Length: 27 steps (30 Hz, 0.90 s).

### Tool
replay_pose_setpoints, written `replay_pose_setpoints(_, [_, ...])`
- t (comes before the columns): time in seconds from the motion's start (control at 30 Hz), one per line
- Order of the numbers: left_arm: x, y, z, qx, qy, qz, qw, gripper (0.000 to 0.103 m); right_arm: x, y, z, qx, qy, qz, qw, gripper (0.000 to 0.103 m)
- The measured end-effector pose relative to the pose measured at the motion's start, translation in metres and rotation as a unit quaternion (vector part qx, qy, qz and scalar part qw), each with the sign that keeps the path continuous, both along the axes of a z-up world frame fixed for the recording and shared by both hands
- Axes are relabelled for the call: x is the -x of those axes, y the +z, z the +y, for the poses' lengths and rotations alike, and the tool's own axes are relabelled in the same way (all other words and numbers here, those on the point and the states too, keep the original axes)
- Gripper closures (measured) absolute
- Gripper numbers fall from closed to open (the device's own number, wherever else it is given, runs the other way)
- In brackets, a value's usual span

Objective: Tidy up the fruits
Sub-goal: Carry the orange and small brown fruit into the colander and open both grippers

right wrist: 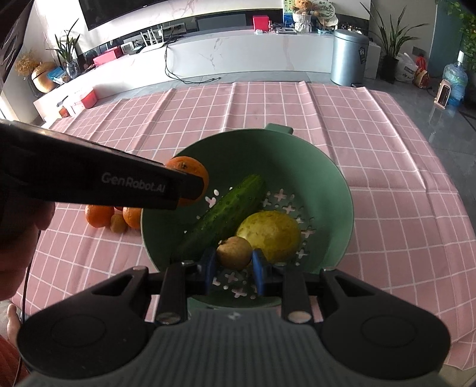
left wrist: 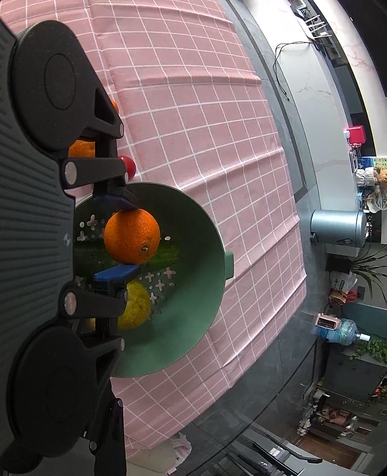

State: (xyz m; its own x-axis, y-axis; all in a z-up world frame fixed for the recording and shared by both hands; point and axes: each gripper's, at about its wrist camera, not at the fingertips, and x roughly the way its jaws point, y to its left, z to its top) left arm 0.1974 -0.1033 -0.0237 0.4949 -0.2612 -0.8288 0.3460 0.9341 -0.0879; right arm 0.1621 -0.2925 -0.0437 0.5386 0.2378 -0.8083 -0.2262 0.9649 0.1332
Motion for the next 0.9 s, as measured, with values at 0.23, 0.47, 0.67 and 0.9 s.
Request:
replay_pose_setpoints(0.23, [-0.006,-0.01,-0.004,-0.019,0.0,0.014,0.9997,0.057,-0.006,-0.01,-0.003,-0.008,-0.003,0.024,1.0,0.081])
replay_pose_setpoints(0.47, [-0.008,-0.018,-0.003,-0.024,0.001,0.03,0.9993,0.057,-0.008,-0.016,-0.002,-0.007,-0.004,0.038,0.999,0.081])
replay_pose_setpoints(0.67, [-0.006,-0.017,-0.002,-0.02,0.004,0.027,0.9994,0.054,-0.007,-0.013,-0.001,0.0,-0.008,0.032,0.999,0.074])
replay_pose_setpoints(0.9, [0.004,0.003,0.004,0.003,0.002,0.0,1.0,0.046,0.0,0.002,0.003,0.013,-0.014,0.009,1.0,0.063])
